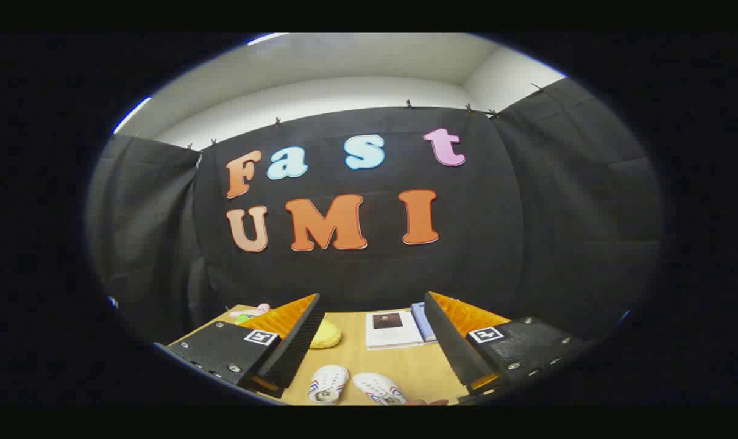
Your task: Open the storage box then place both shoes into the box .Put the left shoe in first, then the right shoe, with the right side of both shoes facing outward in a uniform manner.
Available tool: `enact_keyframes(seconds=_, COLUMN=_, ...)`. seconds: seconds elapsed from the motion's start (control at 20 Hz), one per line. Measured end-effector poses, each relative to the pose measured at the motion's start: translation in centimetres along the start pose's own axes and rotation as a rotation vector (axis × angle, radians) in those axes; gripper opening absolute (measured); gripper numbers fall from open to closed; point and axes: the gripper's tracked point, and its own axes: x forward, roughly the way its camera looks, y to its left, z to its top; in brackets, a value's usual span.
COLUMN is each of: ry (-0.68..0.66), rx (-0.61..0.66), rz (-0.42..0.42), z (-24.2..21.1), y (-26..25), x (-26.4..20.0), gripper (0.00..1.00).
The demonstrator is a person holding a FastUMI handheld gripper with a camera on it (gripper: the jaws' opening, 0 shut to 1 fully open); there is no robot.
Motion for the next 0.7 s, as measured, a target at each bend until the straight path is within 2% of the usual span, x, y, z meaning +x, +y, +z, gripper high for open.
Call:
enact_keyframes(seconds=0.3, ry=-0.027, rx=-0.003, rz=-0.049, z=1.2, y=0.0, x=-0.3, gripper=0.98)
enact_keyframes(seconds=0.7, ry=-0.002, rx=-0.015, rz=-0.054, z=0.4, y=-0.7, x=-0.4, gripper=0.98)
